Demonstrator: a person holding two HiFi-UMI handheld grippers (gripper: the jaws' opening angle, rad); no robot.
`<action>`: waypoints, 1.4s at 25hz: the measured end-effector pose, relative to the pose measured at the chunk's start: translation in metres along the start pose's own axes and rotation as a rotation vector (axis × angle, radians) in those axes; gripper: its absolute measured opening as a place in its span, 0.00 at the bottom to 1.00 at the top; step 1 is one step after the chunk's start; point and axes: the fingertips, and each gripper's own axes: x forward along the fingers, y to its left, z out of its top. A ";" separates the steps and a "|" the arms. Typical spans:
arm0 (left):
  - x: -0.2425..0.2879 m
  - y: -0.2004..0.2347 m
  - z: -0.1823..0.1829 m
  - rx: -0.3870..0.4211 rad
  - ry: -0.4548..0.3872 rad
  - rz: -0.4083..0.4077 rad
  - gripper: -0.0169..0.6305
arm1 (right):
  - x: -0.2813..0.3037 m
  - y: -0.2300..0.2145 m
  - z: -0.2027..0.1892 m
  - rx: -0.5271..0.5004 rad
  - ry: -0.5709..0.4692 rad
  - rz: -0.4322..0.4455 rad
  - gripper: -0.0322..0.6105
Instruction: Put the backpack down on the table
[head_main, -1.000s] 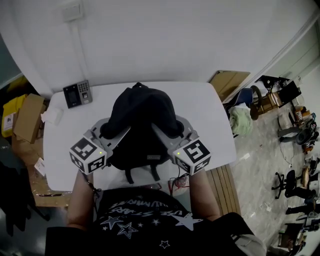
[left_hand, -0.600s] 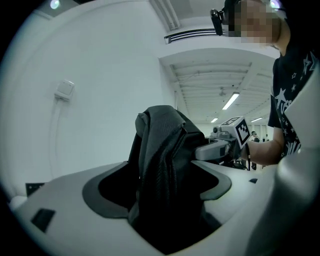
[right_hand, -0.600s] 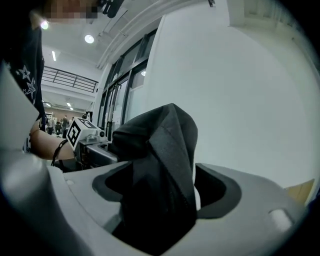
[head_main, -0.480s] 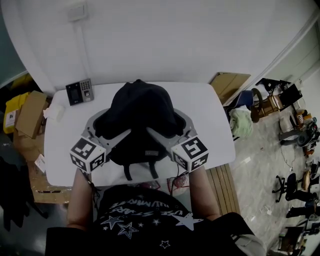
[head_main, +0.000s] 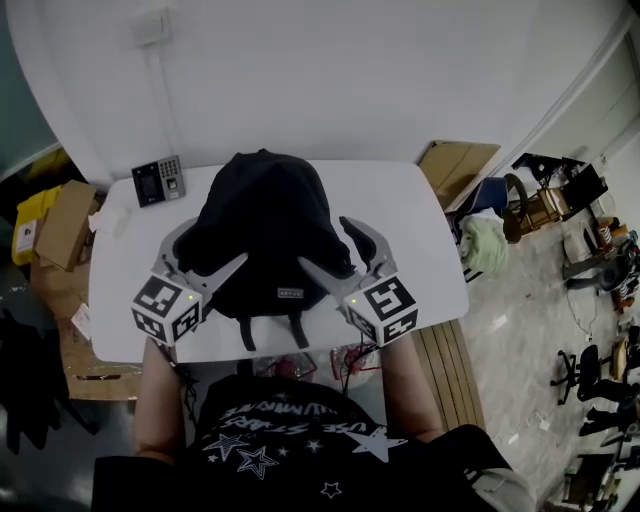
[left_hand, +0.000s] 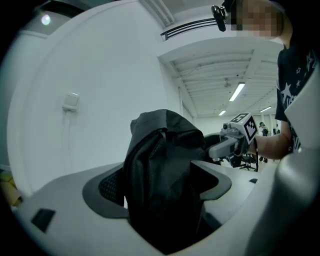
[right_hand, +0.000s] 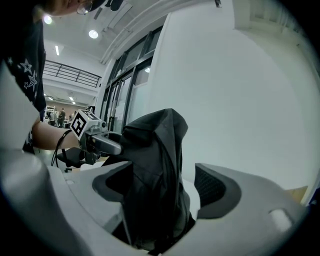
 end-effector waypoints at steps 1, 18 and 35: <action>-0.003 -0.003 -0.001 0.001 0.008 0.006 0.59 | -0.004 -0.001 -0.001 0.001 -0.001 0.002 0.65; -0.054 -0.041 0.000 0.034 0.011 0.244 0.59 | -0.057 0.039 -0.019 0.029 -0.021 0.114 0.64; -0.067 -0.128 -0.027 -0.030 0.043 0.245 0.46 | -0.115 0.055 -0.046 0.020 0.007 0.168 0.48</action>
